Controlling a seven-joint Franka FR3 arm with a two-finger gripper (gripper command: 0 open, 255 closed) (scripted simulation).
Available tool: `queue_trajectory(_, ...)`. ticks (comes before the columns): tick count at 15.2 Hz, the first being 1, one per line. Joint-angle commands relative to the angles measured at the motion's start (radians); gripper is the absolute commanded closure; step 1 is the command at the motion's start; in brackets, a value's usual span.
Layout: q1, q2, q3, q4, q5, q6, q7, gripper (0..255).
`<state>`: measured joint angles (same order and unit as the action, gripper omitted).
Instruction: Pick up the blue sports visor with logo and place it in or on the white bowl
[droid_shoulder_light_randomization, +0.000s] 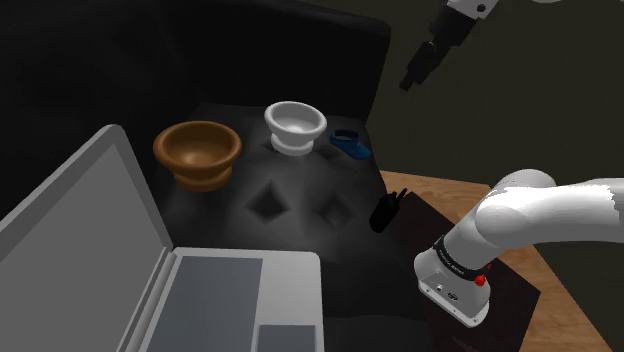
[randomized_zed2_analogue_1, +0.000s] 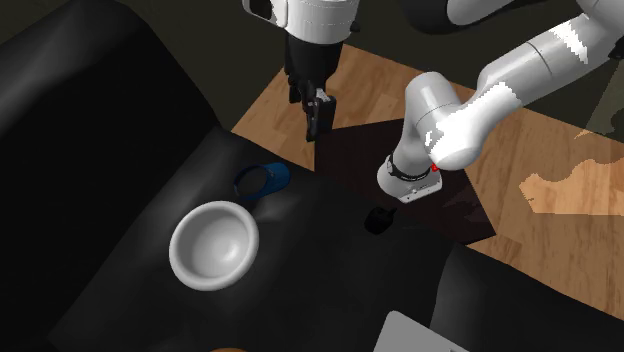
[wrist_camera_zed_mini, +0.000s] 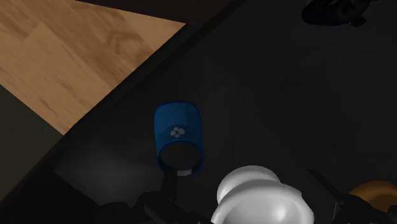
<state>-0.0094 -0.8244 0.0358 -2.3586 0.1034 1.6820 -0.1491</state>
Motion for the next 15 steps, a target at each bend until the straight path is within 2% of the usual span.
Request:
queue_trajectory(1,0.0,0.0,0.0,0.0,0.0,0.0,0.0,0)
queue_trajectory(8,-0.029,0.162,0.045,-0.083,-0.057,0.218,0.018,0)
queue_trajectory(15,-0.075,0.38,0.086,-0.104,-0.143,0.429,0.065,0)
